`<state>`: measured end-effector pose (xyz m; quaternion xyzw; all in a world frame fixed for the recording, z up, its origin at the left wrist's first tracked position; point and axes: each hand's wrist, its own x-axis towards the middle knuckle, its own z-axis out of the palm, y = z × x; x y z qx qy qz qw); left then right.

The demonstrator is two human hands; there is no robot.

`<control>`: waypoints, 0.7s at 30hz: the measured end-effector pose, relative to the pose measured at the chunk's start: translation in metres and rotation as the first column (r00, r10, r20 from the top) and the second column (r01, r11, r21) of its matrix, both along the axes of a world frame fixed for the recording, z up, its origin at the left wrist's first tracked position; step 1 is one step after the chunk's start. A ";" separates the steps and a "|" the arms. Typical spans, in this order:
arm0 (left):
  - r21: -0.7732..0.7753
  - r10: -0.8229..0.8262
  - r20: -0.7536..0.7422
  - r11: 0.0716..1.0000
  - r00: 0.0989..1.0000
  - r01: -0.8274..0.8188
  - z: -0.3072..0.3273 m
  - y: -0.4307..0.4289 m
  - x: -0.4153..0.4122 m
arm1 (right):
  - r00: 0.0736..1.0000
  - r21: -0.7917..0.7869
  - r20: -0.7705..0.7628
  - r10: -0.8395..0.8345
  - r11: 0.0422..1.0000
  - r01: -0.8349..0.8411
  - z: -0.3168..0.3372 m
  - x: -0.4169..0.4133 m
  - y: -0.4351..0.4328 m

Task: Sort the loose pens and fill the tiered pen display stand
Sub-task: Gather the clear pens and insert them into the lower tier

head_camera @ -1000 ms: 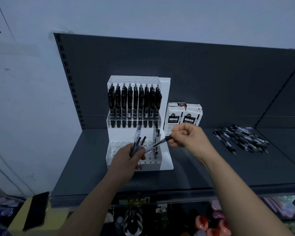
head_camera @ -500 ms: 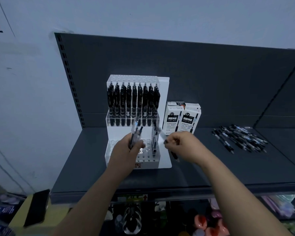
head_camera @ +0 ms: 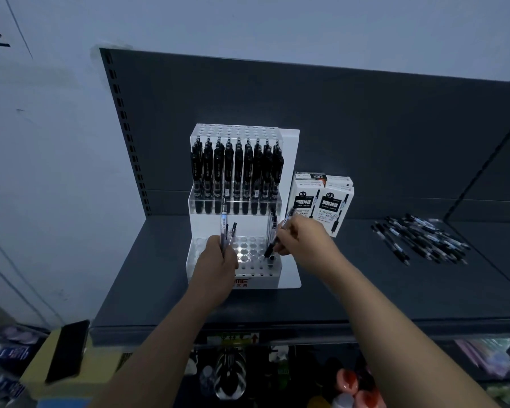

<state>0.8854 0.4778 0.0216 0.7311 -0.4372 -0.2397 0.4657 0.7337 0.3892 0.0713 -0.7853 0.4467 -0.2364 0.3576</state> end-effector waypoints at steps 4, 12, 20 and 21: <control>0.015 -0.024 -0.009 1.000 1.000 0.024 -0.002 -0.001 0.004 | 0.997 -0.150 -0.073 -0.019 0.989 0.008 0.007 0.002 -0.004; 0.009 -0.076 0.008 0.997 0.997 0.076 -0.004 0.001 0.007 | 0.947 -0.097 -0.320 0.000 0.995 -0.033 -0.015 0.008 -0.002; -0.023 -0.079 -0.042 0.997 0.996 0.078 0.000 0.001 0.008 | 0.970 -0.115 -0.223 -0.092 0.991 0.068 -0.013 0.007 -0.006; -0.024 -0.087 -0.036 0.996 0.996 0.086 0.000 0.000 0.008 | 0.973 -0.133 -0.206 -0.101 0.988 0.075 -0.011 0.006 -0.005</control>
